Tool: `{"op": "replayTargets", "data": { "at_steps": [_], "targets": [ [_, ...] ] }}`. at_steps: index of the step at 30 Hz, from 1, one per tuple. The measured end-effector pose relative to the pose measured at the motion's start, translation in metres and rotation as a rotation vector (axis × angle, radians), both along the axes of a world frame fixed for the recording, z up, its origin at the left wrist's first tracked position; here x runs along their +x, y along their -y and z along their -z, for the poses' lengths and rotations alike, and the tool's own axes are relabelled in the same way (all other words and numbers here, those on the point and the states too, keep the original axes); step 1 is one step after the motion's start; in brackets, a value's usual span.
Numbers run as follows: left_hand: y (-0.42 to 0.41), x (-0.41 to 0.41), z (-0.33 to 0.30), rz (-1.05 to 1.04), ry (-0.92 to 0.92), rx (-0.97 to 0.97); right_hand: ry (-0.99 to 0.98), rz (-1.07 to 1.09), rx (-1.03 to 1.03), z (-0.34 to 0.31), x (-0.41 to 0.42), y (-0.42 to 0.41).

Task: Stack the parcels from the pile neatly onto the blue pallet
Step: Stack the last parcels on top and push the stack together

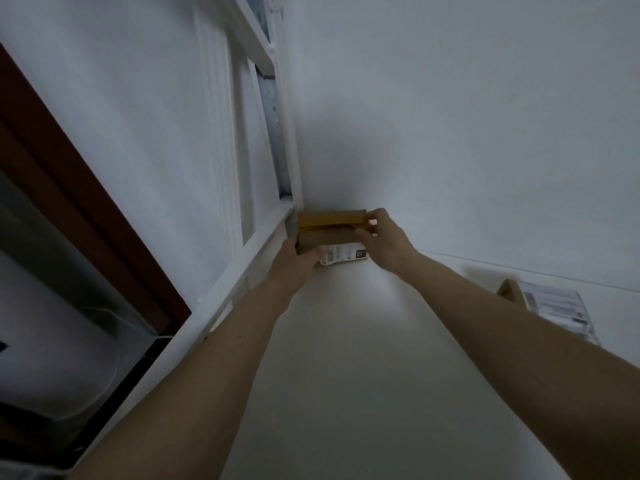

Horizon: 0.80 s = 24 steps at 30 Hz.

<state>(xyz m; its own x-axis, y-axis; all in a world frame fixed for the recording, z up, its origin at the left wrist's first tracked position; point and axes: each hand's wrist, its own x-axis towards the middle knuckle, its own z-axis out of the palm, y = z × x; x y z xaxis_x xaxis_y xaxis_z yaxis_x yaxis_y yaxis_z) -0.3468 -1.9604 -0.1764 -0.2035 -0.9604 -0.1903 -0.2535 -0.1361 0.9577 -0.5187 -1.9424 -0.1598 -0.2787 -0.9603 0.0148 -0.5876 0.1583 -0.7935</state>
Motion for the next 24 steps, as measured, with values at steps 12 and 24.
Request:
{"op": "replayTargets", "data": {
  "at_steps": [12, 24],
  "targets": [
    [-0.092, 0.012, -0.036, -0.099, -0.026, -0.102, -0.002, 0.162, -0.051, -0.041, 0.024, -0.116],
    [-0.192, 0.003, -0.078, 0.266, 0.005, -0.328, -0.119, 0.473, -0.109, -0.071, 0.046, -0.265]
  ]
}}
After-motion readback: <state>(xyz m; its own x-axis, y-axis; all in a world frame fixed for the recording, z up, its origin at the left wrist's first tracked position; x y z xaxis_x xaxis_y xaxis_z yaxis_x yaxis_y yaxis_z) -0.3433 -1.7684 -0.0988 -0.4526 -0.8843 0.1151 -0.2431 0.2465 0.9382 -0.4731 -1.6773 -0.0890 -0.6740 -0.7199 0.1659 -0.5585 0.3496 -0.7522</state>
